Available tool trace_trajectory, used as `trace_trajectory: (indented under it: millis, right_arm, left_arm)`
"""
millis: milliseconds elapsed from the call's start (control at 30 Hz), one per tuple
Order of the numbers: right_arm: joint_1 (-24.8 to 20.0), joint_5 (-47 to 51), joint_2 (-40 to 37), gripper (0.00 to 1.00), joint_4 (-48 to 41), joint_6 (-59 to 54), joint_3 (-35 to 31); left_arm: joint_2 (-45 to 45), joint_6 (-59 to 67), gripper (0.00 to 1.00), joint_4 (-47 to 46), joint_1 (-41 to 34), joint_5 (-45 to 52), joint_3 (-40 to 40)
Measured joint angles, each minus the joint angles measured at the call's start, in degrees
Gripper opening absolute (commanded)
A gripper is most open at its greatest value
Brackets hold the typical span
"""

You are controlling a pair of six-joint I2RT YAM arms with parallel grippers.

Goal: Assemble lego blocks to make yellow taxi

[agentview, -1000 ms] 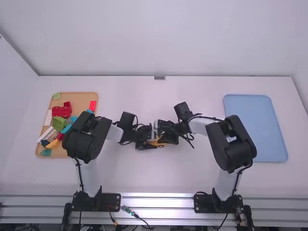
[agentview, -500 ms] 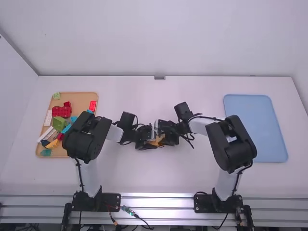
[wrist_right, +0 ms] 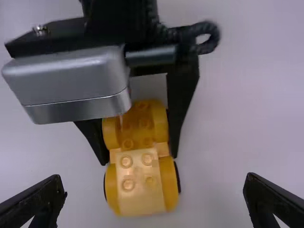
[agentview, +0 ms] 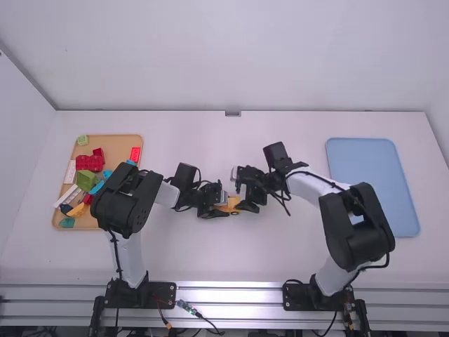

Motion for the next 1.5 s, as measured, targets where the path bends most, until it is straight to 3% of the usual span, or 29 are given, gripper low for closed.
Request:
trace_trajectory:
  millis: [33, 100, 333, 533, 867, 1500]
  right_arm:
    - [-0.37, -0.44, -0.07, 0.91, 0.02, -0.13, 0.00]
    - [-1.81, -2.36, -0.09, 0.01, -0.22, -1.18, 0.00]
    - [-4.66, -8.44, -0.09, 0.00, 5.38, -4.44, -4.24]
    - [-4.63, -11.85, 1.31, 0.00, 16.00, -3.26, -9.29]
    - [-2.29, -12.57, 3.89, 0.00, 23.87, 1.22, -11.58]
    - [-0.92, -13.42, 10.36, 0.00, 20.65, 3.23, -7.45]
  left_arm:
    - [-0.02, 0.00, 0.32, 0.02, 0.00, 0.02, 0.00]
    - [-0.02, 0.02, 0.31, 0.02, 0.00, 0.02, -0.02]
    - [-0.02, 0.02, 0.30, 0.11, -0.02, 0.02, 0.00]
    - [-0.02, 0.00, 0.29, 0.20, -0.02, 0.00, 0.00]
    - [-0.02, 0.00, 0.27, 0.17, 0.00, -0.02, 0.00]
    - [-0.02, 0.00, 0.22, 0.11, 0.00, 0.00, 0.00]
